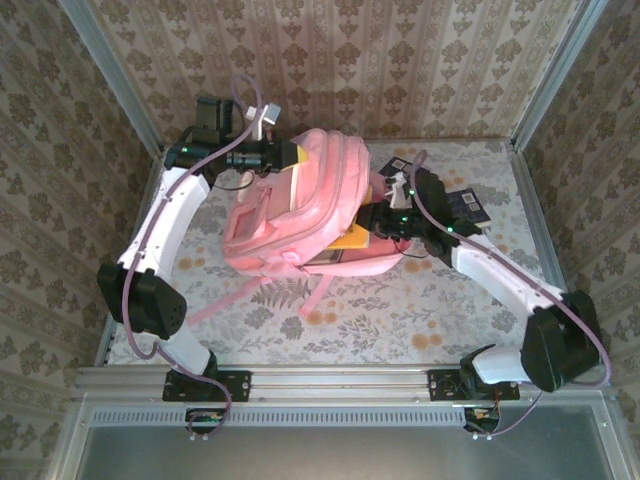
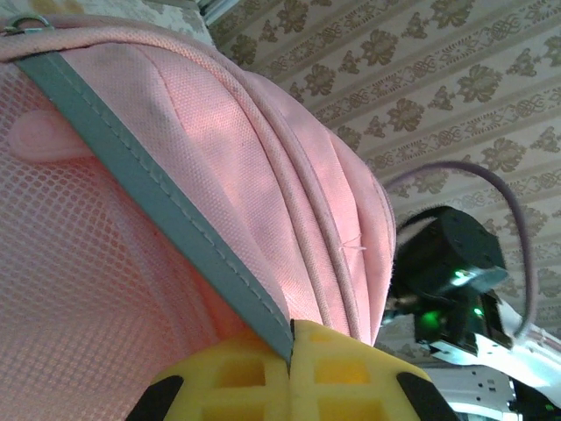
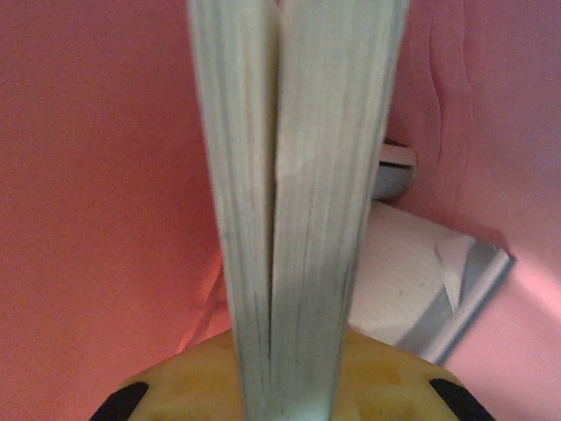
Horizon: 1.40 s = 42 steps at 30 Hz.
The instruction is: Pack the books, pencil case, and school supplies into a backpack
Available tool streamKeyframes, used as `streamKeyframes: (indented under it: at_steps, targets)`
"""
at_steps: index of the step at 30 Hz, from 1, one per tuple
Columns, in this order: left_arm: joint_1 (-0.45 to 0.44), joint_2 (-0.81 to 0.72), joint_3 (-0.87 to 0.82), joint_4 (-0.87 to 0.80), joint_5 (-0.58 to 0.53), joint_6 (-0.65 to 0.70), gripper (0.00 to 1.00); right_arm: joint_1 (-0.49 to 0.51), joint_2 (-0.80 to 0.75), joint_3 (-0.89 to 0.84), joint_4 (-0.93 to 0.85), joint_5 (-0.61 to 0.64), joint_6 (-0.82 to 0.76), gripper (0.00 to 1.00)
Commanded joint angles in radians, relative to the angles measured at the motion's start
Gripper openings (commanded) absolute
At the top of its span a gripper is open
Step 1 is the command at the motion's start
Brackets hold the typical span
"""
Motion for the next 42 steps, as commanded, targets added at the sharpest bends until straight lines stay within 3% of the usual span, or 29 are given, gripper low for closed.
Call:
streamKeyframes:
  at_steps: [1,4,6,8,10,14,16,23,30,33,36,42]
  targets:
    - [-0.012,-0.041,0.030,0.178,0.117,0.032,0.00,0.032,0.126,0.091,0.149,0.070,0.095,0.02]
    - [-0.013,-0.044,0.026,0.184,0.115,0.028,0.00,0.078,0.253,0.147,0.190,0.089,0.120,0.00]
    - [-0.013,-0.044,0.021,0.184,0.105,0.026,0.00,0.104,0.326,0.194,0.172,0.103,0.108,0.07]
    - [-0.010,-0.036,0.015,0.180,0.093,0.027,0.00,0.111,0.358,0.233,0.076,0.152,0.076,0.40]
    - [-0.002,-0.026,0.005,0.175,0.081,0.031,0.00,0.109,0.314,0.213,0.009,0.254,0.031,0.63]
    - [0.026,-0.014,-0.007,0.116,-0.005,0.061,0.00,0.108,0.166,0.171,-0.104,0.377,-0.097,0.88]
    - [0.045,-0.014,-0.018,0.104,-0.039,0.066,0.00,0.105,0.117,0.169,-0.174,0.397,-0.150,0.94]
    - [0.090,-0.042,-0.065,0.018,-0.219,0.131,0.00,0.086,-0.090,0.081,-0.298,0.491,-0.221,1.00]
    - [0.111,-0.137,-0.128,-0.100,-0.550,0.229,0.00,0.063,-0.332,-0.023,-0.408,0.622,-0.222,0.98]
    - [0.119,-0.164,-0.149,-0.110,-0.639,0.244,0.00,0.058,-0.422,-0.066,-0.440,0.650,-0.222,0.98]
    - [0.121,-0.149,-0.154,-0.129,-0.662,0.255,0.00,0.055,-0.488,-0.100,-0.479,0.666,-0.211,0.97]
    - [0.092,-0.060,-0.183,-0.136,-0.581,0.247,0.00,0.048,-0.566,-0.151,-0.548,0.688,-0.180,0.95]
